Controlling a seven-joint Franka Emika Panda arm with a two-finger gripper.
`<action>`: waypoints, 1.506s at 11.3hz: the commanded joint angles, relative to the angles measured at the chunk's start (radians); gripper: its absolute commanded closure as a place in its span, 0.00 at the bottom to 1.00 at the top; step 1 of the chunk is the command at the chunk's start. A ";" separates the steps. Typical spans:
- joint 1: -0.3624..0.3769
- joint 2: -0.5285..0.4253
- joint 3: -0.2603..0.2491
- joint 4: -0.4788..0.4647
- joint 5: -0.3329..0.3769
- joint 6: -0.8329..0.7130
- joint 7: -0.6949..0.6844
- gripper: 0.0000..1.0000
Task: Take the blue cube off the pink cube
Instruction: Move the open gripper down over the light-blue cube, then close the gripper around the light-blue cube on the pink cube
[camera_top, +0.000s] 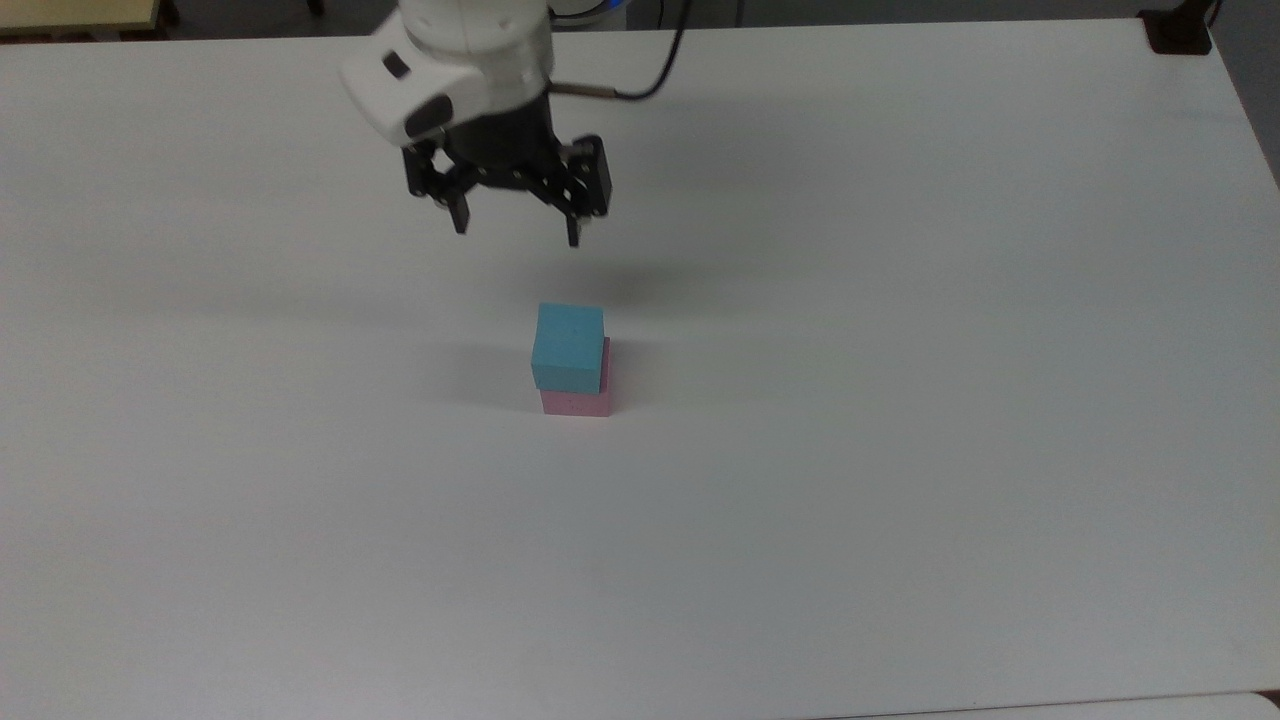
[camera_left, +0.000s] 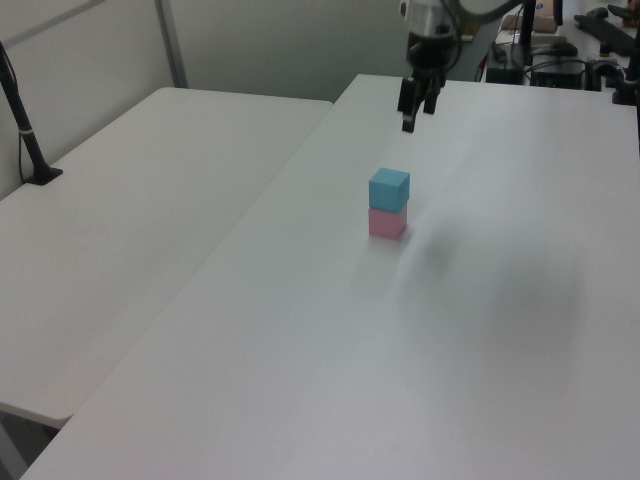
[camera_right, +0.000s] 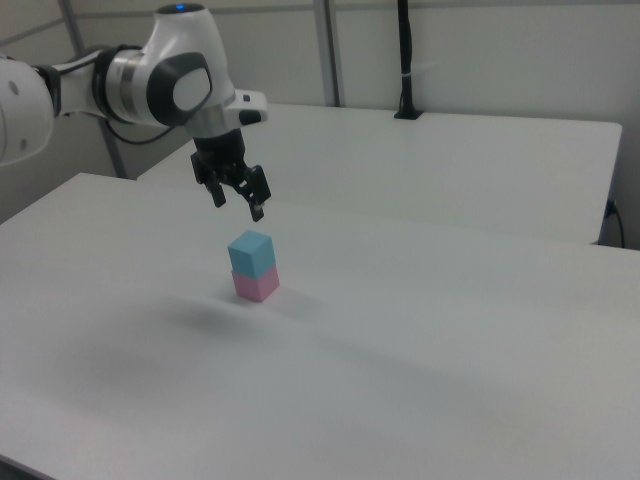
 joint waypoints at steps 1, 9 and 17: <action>0.044 0.067 -0.004 -0.012 -0.001 0.094 0.095 0.00; 0.065 0.176 0.023 -0.009 -0.156 0.176 0.149 0.07; 0.045 0.126 0.029 -0.004 -0.150 0.162 0.146 0.40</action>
